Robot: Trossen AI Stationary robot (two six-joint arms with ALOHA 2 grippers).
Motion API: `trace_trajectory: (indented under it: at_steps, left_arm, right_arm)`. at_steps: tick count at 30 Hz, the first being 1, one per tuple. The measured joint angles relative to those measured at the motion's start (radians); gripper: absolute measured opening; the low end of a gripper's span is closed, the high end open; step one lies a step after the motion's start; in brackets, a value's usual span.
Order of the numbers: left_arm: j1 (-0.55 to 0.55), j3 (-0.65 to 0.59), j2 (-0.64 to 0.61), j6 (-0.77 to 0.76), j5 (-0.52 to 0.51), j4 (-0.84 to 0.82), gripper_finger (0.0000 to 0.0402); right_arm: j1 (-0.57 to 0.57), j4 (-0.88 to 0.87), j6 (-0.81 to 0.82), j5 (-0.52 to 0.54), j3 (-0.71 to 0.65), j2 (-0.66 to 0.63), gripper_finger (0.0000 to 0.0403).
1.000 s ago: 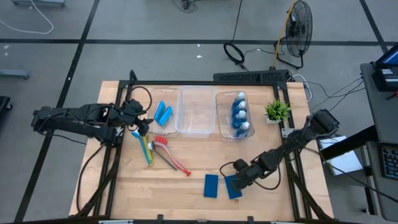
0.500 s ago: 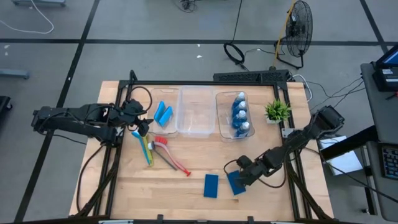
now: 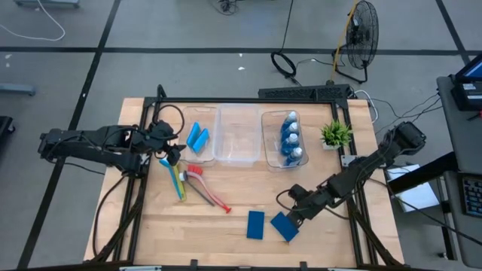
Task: Pick & Place Kitchen Sink Supplies
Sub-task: Put the blue sponge into the left transparent bin
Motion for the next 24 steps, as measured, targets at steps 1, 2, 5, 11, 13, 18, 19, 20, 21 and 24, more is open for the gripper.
trace_trajectory:
  at_steps: [1,2,5,11,13,18,19,20,21,24]
  left_arm:
    - [0.0,0.0,0.0,0.0,0.0,0.0,0.0267]
    - [-0.001,0.0,0.0,-0.001,0.001,0.0,0.0267]
    - [-0.001,0.0,0.0,-0.001,0.001,0.0,0.0267]
    - [-0.001,0.0,0.0,-0.002,0.001,0.0,0.0267]
    - [0.0,0.0,0.0,-0.002,0.001,0.0,0.0267]
    - [0.0,0.0,0.0,-0.003,0.001,0.0,0.0267]
    - [0.0,0.0,0.0,-0.002,0.001,0.0,0.0267]
    - [0.0,0.0,0.0,-0.003,0.001,0.0,0.0267]
    - [0.0,0.0,0.0,-0.003,0.001,0.0,0.0267]
    - [0.0,0.0,0.0,-0.003,0.001,0.0,0.0267]
  right_arm:
    - [0.001,0.0,0.0,0.013,0.0,0.0,0.0001]
    - [0.004,0.004,0.0,0.027,0.0,0.0,0.0001]
    - [0.015,0.03,-0.022,0.088,0.001,0.0,0.0002]
    - [0.043,0.098,-0.032,0.108,0.002,0.0,0.0057]
    - [0.058,0.102,-0.024,0.135,0.002,0.0,0.0087]
    - [0.088,0.157,-0.049,0.147,0.002,0.008,0.0161]
    - [0.091,0.173,-0.066,0.146,0.002,0.015,0.0173]
    - [0.093,0.194,-0.088,0.145,0.002,0.025,0.0185]
    - [0.094,0.221,-0.112,0.143,0.002,0.037,0.0195]
    - [0.095,0.312,-0.193,0.13,0.003,0.088,0.0215]
